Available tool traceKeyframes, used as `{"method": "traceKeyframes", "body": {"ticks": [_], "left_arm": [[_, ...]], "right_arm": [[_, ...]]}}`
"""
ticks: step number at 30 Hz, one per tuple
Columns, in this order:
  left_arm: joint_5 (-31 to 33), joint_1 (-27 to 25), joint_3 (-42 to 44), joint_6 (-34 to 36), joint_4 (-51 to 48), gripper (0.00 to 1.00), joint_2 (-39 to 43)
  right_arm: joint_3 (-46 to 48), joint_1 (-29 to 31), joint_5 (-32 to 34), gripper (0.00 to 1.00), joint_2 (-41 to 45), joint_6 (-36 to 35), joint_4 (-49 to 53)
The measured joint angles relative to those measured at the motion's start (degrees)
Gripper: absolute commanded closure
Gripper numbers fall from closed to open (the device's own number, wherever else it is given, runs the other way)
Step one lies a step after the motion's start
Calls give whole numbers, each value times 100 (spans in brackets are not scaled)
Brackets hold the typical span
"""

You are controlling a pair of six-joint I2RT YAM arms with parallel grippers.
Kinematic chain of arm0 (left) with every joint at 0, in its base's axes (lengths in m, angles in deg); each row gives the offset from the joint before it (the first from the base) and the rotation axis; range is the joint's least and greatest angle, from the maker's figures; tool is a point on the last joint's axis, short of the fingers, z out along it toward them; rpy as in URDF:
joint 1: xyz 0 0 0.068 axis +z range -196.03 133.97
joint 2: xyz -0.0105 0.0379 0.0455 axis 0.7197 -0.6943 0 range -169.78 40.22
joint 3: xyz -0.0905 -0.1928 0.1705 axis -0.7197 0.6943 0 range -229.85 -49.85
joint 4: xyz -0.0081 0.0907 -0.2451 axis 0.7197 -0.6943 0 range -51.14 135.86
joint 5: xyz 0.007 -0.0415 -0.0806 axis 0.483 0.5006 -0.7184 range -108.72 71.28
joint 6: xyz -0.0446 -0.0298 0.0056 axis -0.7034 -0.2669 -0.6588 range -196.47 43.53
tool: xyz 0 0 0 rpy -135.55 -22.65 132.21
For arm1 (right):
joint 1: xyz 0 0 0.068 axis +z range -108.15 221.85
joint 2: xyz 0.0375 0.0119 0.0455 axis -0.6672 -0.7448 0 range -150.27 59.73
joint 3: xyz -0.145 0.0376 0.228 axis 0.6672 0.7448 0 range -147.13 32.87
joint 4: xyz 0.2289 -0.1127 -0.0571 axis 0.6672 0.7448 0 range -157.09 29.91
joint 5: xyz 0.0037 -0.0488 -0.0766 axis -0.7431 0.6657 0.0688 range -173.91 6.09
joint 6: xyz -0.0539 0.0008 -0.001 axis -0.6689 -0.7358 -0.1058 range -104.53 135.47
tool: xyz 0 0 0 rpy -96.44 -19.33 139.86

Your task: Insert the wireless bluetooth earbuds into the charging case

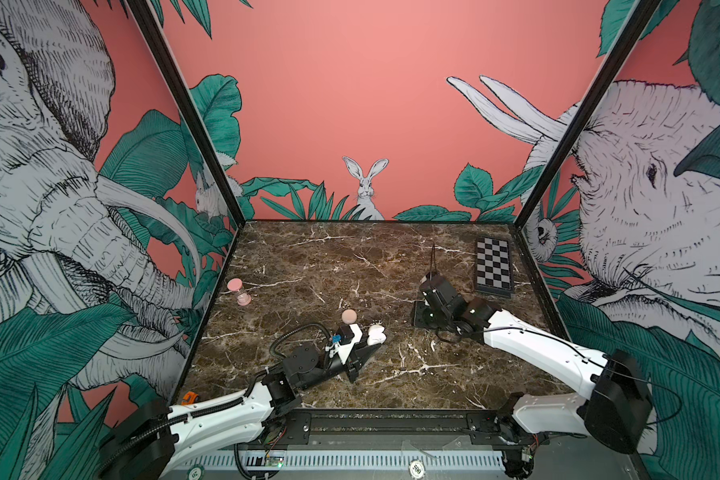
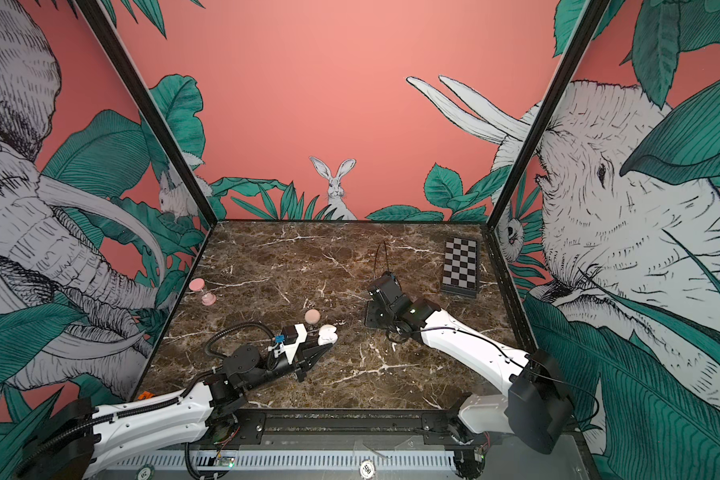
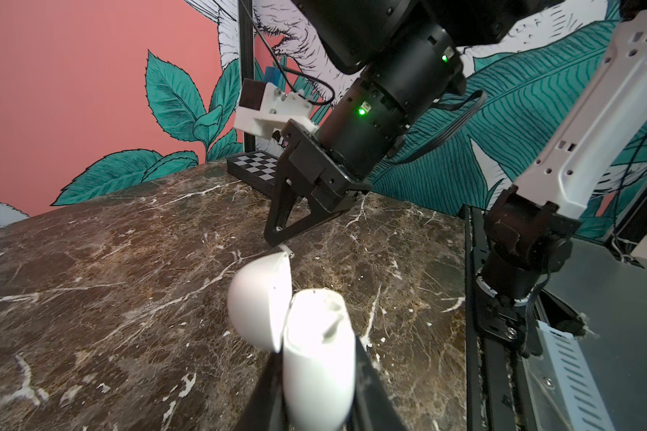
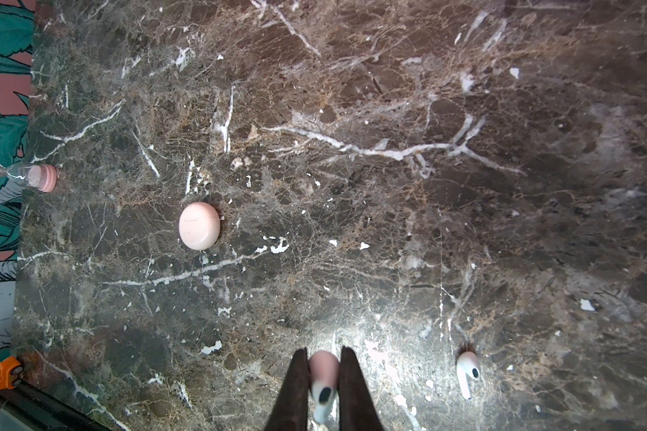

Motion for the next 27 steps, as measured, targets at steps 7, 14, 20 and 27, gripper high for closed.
{"method": "traceKeyframes", "body": {"ticks": [7,14,20,27], "left_arm": [[144,0,11,-96,101,100,-306],[247,0,-7,-245,188,100,-697],[302,0,-72,-378,350,100,-1147],[299,0,-313,-505,881,100,-1910]], "right_arm": [[-2,149,184,88,181,-55,2],[-153,345,356,88,225,-94,81],[-319,498,487,88,326,-118,118],[-448,691,621,88,507,-149,155]]}}
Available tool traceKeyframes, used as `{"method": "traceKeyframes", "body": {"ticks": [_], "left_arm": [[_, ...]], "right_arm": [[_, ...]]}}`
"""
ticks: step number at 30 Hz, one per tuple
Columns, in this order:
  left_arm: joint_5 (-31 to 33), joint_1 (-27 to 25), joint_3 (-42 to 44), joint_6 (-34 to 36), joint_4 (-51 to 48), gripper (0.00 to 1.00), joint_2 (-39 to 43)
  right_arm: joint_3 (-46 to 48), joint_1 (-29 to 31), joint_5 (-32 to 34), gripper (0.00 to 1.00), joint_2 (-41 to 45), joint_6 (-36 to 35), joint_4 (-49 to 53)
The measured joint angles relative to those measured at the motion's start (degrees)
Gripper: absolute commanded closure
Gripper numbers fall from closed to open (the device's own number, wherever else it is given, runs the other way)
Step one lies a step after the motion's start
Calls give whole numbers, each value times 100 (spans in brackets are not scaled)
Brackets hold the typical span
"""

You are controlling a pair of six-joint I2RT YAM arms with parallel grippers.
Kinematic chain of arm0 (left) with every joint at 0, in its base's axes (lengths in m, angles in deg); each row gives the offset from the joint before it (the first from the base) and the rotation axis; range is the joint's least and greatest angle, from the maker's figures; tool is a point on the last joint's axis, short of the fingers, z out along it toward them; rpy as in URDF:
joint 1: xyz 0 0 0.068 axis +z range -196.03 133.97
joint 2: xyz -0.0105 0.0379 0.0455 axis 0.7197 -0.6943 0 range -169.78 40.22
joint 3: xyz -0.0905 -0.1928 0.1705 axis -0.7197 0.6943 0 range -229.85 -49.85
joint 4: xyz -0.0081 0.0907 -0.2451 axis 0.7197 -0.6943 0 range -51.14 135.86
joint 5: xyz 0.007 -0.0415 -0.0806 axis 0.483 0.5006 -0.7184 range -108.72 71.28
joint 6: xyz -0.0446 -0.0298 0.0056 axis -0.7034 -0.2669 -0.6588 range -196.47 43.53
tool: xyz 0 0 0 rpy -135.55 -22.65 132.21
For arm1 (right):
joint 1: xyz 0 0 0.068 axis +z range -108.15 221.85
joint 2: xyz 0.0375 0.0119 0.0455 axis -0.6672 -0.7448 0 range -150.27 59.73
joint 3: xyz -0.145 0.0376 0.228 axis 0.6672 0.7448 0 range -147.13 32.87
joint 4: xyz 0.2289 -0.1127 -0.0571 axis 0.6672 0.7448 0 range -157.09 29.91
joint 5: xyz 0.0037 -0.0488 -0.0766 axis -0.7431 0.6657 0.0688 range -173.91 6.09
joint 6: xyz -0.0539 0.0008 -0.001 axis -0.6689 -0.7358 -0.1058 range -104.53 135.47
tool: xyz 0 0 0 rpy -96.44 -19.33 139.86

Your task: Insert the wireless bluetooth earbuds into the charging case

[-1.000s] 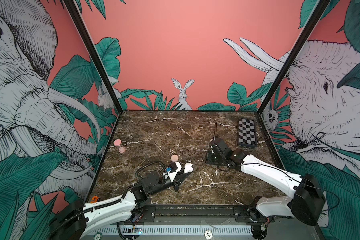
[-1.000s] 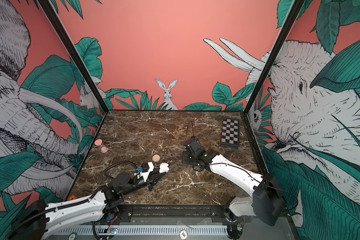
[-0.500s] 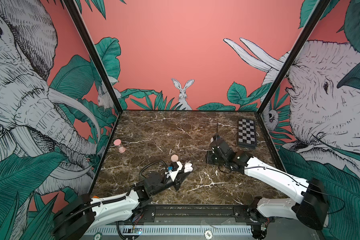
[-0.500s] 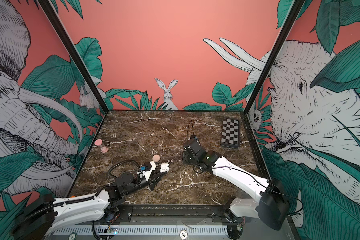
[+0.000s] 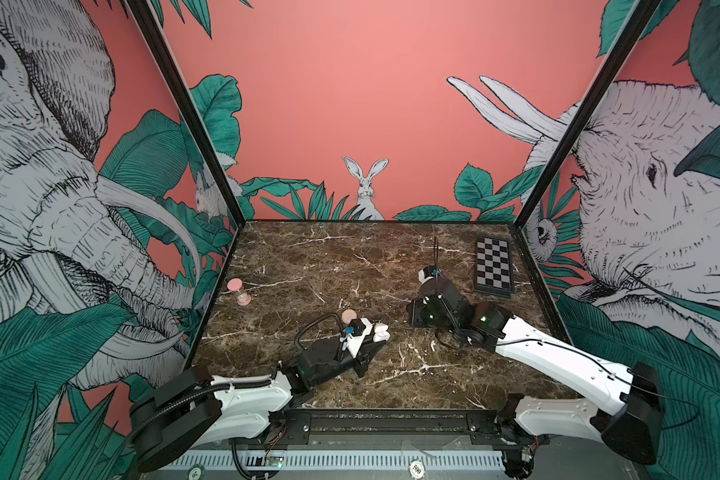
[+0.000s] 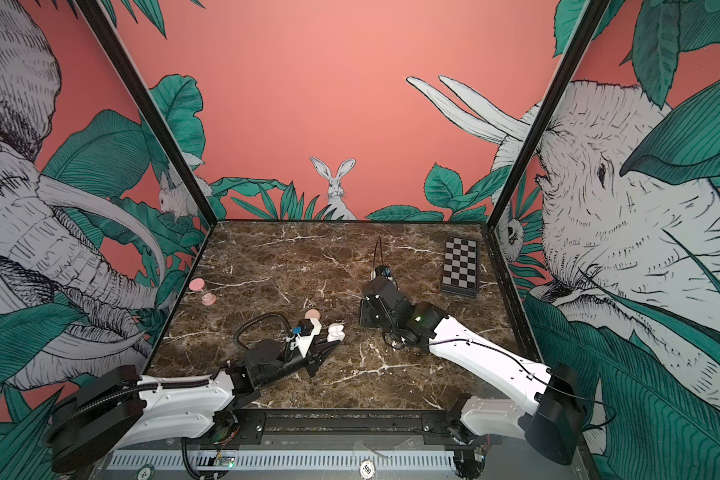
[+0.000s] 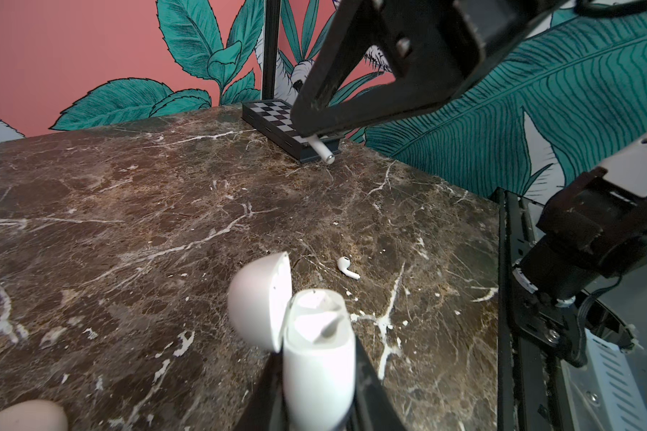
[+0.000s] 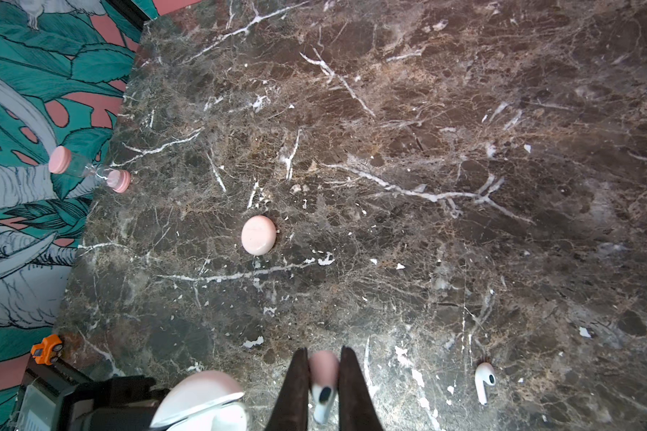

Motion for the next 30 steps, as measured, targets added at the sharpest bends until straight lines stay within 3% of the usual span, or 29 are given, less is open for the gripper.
{"method": "traceKeyframes", "body": {"ticks": [11,30], "left_arm": [[-9,0,-385,-280,1014,100,-1113],[-24,0,-767,-748,2192,100,-1980]], "right_arm": [[-11,275,166,88,188,-55,-26],[142,645,409,88,503,-234,-557]]}}
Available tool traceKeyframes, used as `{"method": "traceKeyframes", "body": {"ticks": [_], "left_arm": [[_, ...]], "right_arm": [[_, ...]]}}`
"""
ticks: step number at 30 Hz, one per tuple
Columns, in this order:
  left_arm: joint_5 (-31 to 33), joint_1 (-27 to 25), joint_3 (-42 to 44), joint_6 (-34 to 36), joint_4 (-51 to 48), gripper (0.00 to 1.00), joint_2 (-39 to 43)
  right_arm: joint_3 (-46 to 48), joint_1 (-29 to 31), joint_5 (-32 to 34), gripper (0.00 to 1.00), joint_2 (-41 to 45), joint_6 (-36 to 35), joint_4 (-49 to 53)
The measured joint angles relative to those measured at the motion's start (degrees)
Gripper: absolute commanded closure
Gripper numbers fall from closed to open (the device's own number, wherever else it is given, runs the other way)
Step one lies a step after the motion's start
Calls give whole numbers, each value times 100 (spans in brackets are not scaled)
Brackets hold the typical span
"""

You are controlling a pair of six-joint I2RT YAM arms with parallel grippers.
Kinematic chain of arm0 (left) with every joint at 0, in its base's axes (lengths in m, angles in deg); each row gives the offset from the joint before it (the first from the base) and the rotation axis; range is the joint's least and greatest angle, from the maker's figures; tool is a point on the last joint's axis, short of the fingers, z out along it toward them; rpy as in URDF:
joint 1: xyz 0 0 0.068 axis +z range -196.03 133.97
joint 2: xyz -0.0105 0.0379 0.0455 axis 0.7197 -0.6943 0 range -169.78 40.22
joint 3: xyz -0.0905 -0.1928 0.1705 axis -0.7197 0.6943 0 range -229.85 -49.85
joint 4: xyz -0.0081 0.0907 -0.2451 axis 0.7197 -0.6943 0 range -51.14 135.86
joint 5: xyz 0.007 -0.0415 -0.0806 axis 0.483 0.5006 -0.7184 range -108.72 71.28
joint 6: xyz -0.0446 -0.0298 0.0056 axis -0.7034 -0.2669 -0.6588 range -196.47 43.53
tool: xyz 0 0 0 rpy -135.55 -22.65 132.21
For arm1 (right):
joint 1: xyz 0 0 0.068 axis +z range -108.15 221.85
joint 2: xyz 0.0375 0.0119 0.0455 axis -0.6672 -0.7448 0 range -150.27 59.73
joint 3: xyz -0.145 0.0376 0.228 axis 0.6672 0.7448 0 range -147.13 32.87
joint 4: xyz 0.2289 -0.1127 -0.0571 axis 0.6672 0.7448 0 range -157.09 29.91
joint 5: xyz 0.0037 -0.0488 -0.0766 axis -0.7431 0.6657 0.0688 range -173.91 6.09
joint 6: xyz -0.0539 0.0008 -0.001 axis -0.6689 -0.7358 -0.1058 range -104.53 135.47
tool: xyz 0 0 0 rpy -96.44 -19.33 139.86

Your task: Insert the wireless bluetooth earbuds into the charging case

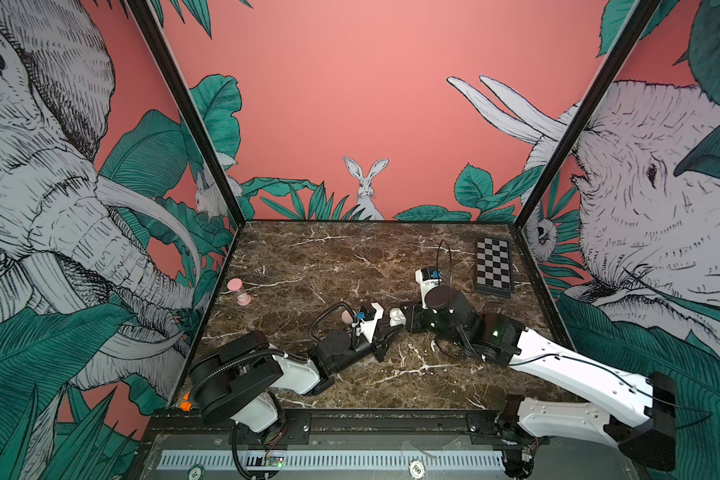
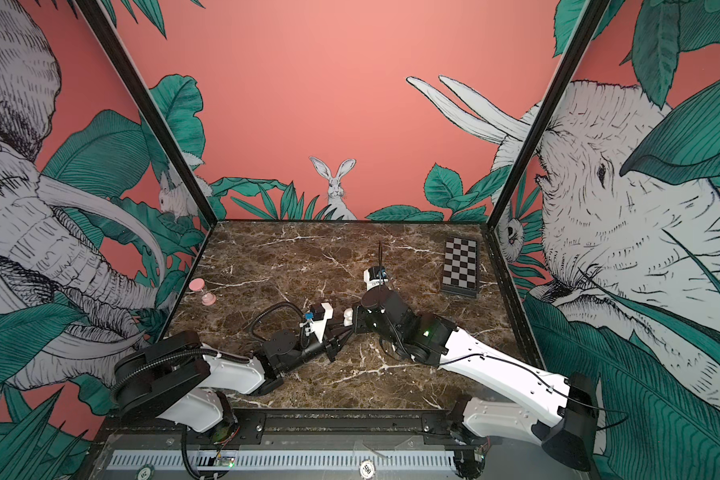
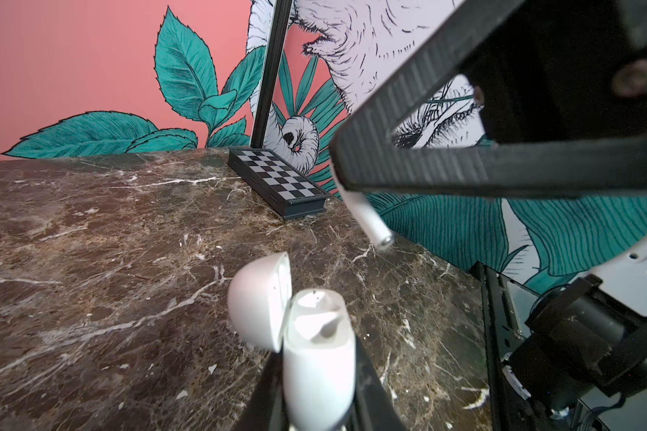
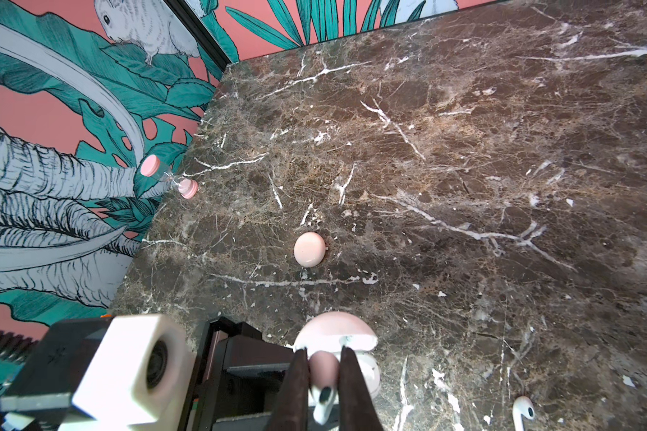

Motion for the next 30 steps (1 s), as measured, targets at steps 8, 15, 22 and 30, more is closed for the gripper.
{"method": "traceKeyframes", "body": {"ticks": [8,15,22,30], "left_arm": [[-94,0,-50,-35,144,100,9],[-157,0,-50,-70,201,100,20],[-164,0,-50,-109,210,100,160],[-162,0,-50,-197,214,100,254]], "right_arm": [[120,98,83,88,9,-105,-118],[120,188,177,88,35,-168,-225],[122,232,227,88,37,-227,-269],[125,280,308,88,37,-251,-358]]}}
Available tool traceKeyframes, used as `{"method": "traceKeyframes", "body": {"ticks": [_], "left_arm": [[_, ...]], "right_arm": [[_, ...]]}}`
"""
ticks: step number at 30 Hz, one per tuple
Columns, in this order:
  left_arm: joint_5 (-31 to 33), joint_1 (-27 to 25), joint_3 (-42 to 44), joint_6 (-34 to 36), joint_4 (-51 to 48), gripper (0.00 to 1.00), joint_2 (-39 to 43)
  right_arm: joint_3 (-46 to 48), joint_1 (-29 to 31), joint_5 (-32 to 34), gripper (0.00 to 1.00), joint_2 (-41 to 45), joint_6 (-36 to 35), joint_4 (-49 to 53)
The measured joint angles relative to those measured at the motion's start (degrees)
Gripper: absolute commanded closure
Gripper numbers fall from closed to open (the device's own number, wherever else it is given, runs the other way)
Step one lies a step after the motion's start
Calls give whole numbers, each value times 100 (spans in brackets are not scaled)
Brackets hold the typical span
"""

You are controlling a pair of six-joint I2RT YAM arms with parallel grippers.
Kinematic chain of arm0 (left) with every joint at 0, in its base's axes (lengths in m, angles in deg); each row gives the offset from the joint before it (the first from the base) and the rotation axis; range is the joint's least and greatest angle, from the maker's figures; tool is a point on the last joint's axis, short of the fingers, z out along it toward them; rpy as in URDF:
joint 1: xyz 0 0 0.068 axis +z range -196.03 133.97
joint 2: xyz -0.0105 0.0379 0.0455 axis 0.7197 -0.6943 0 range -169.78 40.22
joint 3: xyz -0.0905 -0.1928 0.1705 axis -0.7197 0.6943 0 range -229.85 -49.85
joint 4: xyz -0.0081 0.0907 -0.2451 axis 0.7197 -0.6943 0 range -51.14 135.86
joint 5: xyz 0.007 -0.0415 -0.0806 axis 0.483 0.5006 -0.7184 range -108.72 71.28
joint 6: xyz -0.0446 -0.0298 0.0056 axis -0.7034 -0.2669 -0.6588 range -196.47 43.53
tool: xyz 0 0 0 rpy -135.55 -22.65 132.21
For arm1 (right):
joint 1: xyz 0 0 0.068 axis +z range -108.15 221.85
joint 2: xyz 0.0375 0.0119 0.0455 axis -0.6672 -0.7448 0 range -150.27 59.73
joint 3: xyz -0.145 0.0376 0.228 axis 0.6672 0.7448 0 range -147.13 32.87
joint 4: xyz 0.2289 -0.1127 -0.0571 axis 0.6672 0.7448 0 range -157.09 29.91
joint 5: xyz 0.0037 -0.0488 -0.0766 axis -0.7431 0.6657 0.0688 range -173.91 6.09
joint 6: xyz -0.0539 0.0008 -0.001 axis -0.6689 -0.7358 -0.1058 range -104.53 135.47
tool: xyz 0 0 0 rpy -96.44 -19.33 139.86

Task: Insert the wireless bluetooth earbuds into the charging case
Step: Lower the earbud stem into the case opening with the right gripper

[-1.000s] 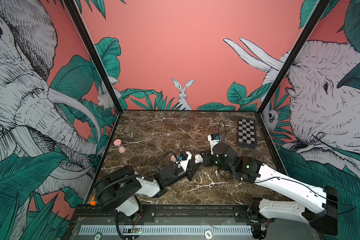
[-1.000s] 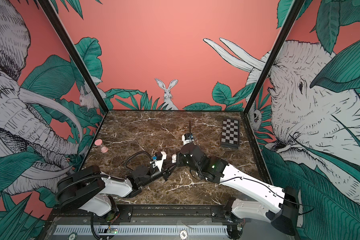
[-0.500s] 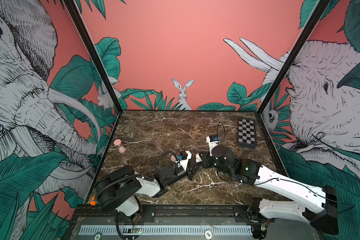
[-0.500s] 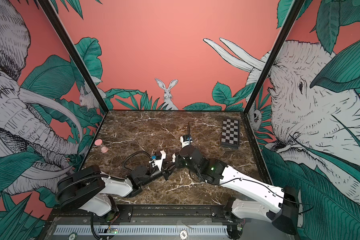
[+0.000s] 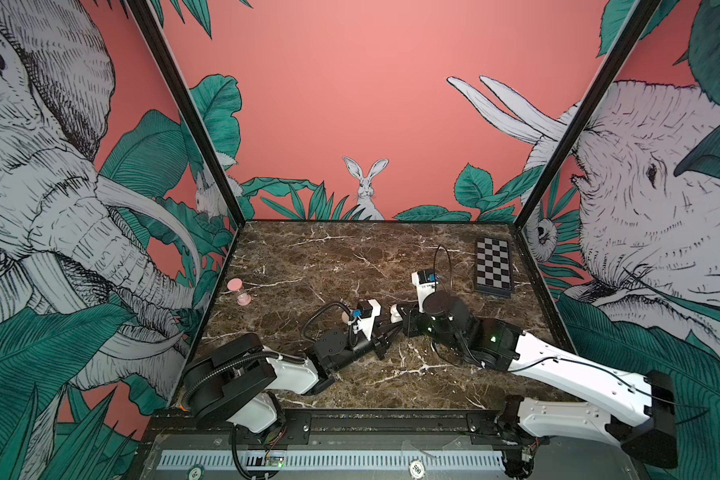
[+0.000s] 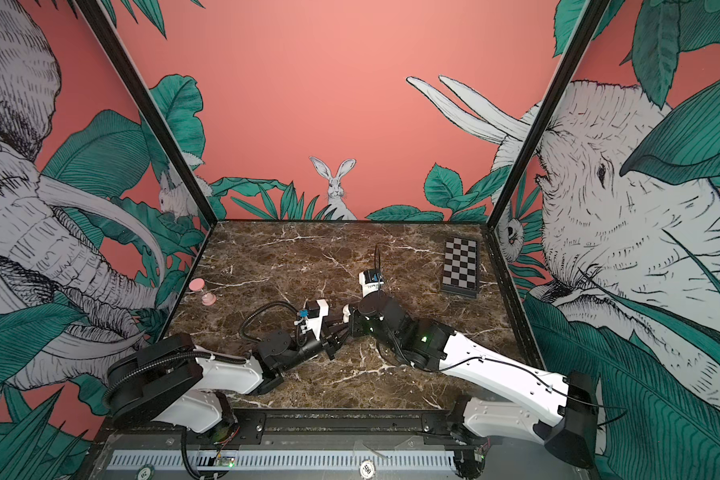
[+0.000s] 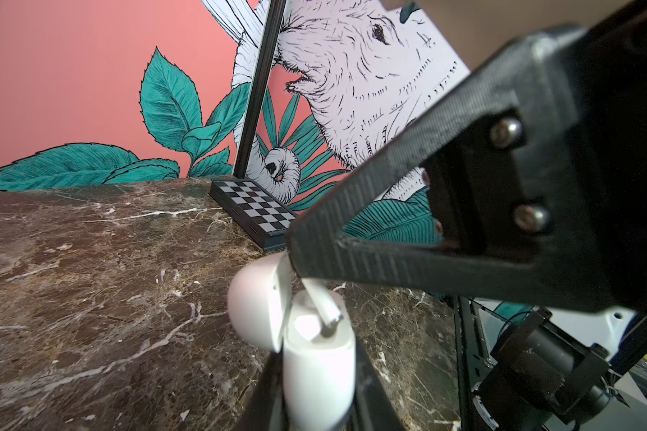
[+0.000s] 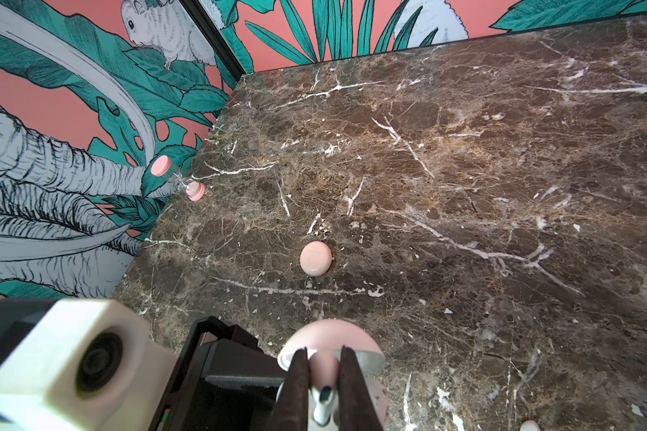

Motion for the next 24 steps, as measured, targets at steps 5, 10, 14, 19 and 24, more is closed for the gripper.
{"method": "traceKeyframes", "body": {"ticks": [5,10,14,19,24], "left_arm": [[11,0,2,-20,-4,100,44],[13,-7,4,-55,-15,100,46],[13,-11,4,-85,-15,100,57],[35,-11,9,-94,-15,100,140],[31,-11,13,-105,-9,100,164]], "right_arm": [[44,35,24,88,42,-42,-76],[131,74,44,88,127,-116,-129],[181,96,66,88,188,-153,-173],[181,125,70,89,232,-232,-258],[264,170,109,89,313,-299,-350]]}}
